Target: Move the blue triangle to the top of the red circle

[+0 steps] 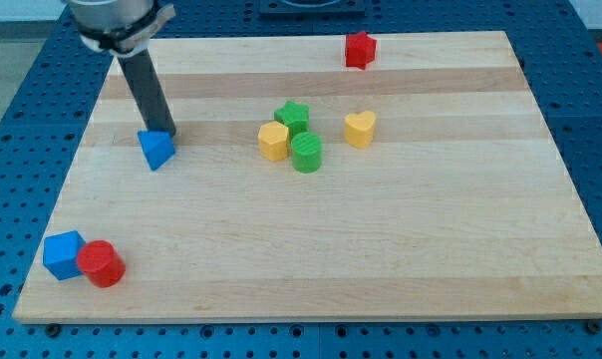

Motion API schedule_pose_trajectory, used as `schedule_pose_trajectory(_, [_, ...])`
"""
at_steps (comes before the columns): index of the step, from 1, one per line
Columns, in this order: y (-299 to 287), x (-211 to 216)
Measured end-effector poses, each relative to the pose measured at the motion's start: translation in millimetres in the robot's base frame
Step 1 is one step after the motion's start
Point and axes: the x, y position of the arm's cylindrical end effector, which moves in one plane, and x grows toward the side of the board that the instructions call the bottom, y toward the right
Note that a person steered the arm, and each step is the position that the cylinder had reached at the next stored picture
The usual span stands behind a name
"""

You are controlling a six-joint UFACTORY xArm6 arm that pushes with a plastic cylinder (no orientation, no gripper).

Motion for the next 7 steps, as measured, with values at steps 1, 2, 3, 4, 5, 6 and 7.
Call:
schedule_pose_trajectory(1, [0.0,20.4])
schedule_pose_trajectory(2, [-3.6,33.5])
schedule_pose_trajectory(3, [-15.2,52.1])
schedule_pose_trajectory(4, [-27.7,79.4])
schedule_pose_trajectory(5, [-32.0,95.0])
schedule_pose_trajectory(6, [-32.1,90.8])
schedule_pose_trajectory(7, [-10.9,34.4])
